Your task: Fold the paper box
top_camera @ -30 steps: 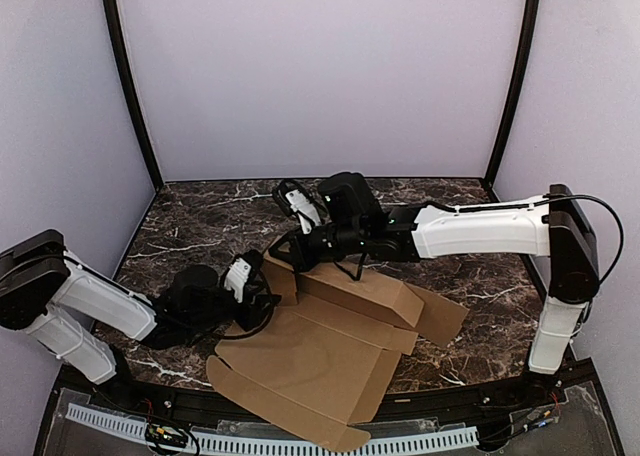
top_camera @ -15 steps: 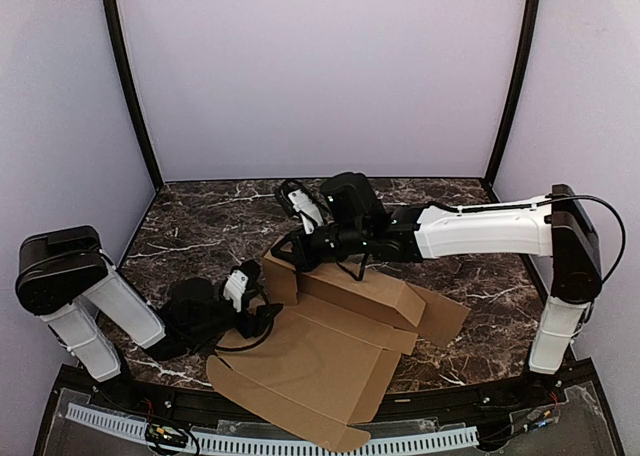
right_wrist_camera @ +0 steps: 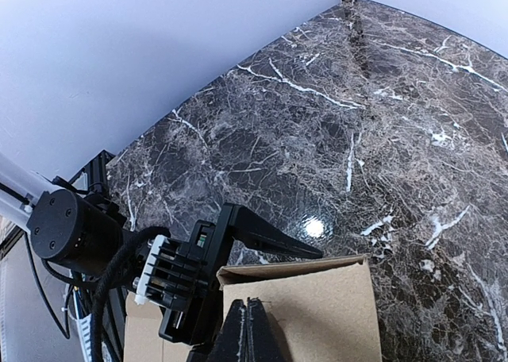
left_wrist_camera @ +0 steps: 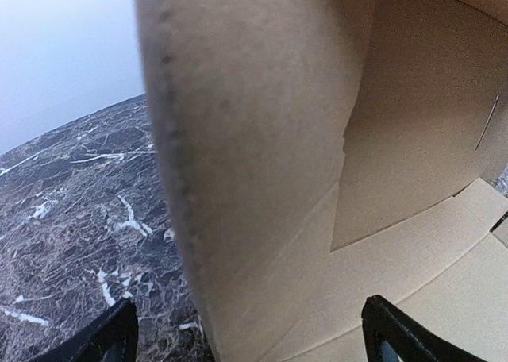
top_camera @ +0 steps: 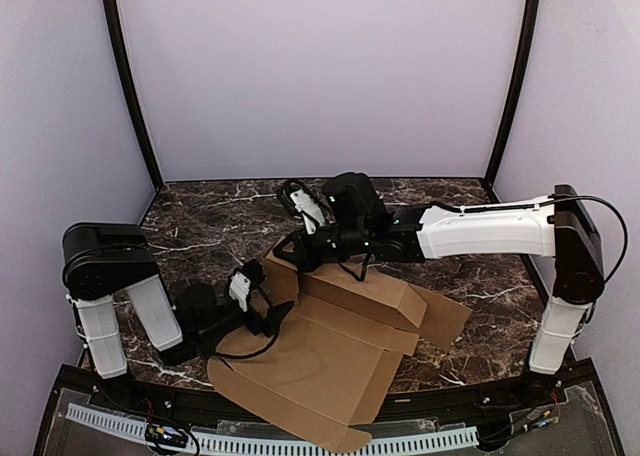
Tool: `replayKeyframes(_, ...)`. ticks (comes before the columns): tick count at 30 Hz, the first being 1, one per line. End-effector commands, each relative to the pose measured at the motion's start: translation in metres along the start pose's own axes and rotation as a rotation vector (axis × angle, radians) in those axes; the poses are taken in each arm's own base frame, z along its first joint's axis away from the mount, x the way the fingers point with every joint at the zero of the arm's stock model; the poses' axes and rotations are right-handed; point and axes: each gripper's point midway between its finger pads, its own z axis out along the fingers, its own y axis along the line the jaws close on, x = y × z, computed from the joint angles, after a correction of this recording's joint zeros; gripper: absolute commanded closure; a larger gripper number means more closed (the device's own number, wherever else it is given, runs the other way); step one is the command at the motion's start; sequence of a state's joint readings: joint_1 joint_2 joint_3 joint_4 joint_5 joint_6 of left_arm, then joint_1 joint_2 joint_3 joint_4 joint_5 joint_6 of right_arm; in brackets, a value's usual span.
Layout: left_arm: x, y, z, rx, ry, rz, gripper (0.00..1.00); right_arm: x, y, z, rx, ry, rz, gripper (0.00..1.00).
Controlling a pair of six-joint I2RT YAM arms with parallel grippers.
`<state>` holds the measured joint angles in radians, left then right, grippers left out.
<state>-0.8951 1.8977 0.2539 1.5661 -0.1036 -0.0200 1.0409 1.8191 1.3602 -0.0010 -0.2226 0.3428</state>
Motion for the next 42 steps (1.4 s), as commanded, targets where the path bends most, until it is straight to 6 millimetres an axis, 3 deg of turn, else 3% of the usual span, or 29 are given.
replayKeyframes(1,-0.014,-0.008,0.009,0.039,-0.061,0.009,0.03,0.032,-0.008,-0.002,0.048,0.106,0.039,1.00)
replayKeyframes(7,-0.011,-0.007,0.017,0.041,-0.059,-0.004,0.11,0.034,-0.009,-0.003,0.053,0.109,0.044,1.00)
replayKeyframes(11,-0.011,-0.004,0.020,0.043,-0.058,-0.016,0.26,0.032,-0.008,-0.003,0.052,0.106,0.042,1.00)
replayKeyframes(15,-0.010,-0.002,0.021,0.047,-0.057,-0.028,0.47,0.031,-0.008,-0.003,0.050,0.105,0.042,1.00)
replayKeyframes(21,-0.008,0.001,0.023,0.047,-0.049,-0.032,0.93,0.031,-0.007,-0.002,0.052,0.105,0.044,1.00)
replayKeyframes(23,-0.010,0.002,0.024,0.045,-0.056,-0.033,0.99,0.031,-0.007,-0.002,0.051,0.106,0.044,1.00)
replayKeyframes(28,-0.013,0.002,0.025,0.044,-0.065,-0.036,0.96,0.033,-0.007,-0.003,0.053,0.107,0.044,1.00)
replayKeyframes(35,-0.010,0.000,0.028,0.053,-0.049,-0.040,0.61,0.031,-0.007,-0.005,0.055,0.103,0.043,1.00)
replayKeyframes(42,0.005,0.001,0.032,0.048,0.011,-0.018,0.35,0.033,-0.008,-0.006,0.059,0.103,0.044,1.00)
